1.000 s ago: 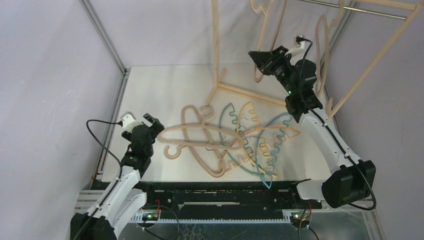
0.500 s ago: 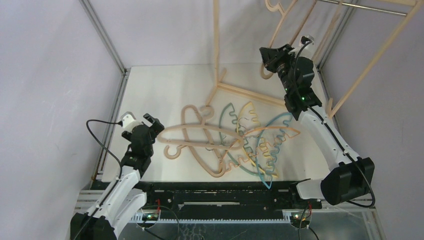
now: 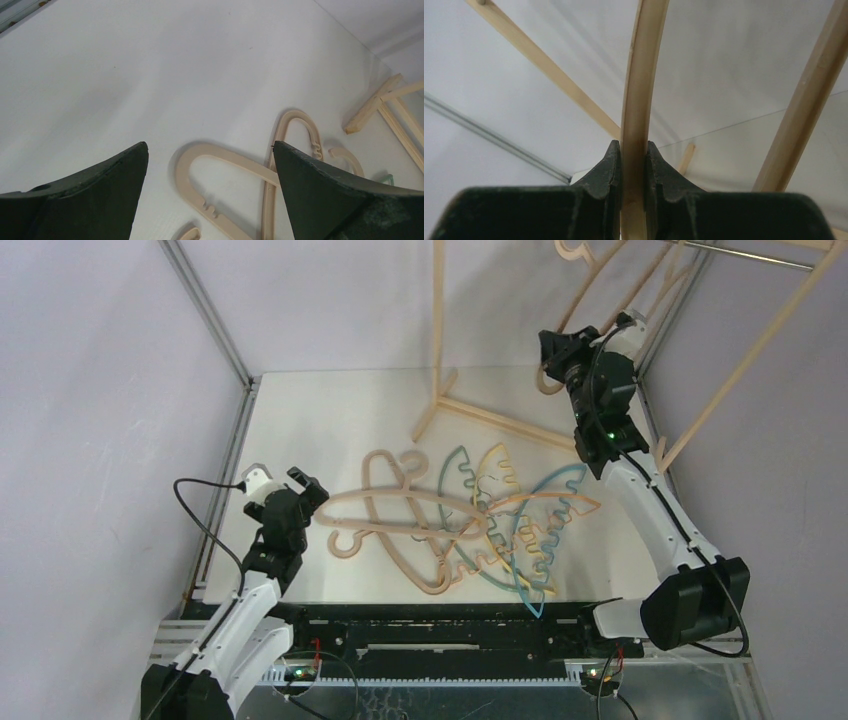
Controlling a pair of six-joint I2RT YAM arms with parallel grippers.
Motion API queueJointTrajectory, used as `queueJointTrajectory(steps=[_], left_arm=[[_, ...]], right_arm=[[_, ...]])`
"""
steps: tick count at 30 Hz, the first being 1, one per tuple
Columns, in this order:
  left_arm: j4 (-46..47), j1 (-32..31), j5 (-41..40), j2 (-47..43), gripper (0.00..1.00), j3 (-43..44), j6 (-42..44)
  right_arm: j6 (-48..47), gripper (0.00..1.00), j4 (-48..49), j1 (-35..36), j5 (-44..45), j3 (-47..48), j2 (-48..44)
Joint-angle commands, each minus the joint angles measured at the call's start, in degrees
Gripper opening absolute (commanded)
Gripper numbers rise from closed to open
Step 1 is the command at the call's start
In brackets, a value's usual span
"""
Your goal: Organize the hangers
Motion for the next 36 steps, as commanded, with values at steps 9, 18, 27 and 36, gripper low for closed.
queueJointTrajectory(steps=[9,18,27,36], left_arm=[[1.32,0.30,0.31,-0.14,0.99,1.54,1.07],[1.24,0.26,0.06,-0.56,1.00,1.23,1.15],[0.98,0.33,-0.25,-1.11,1.00,1.11,1.33],[0.75,0.34,-0.43,-1.33,1.00,1.08,1.34]], right_arm=[[5.76,0.00,-3.97,-2.27,14.28,0.37,-3.76],[8.50,0.00,-6.72,-4.32,16.01,0.69,-4.75],[9.65,0.04,-9.23,-6.51,15.11,2.89,-3.29],[11.97,0.06,-11.33,-10.69,13.68,4.28,-1.36]])
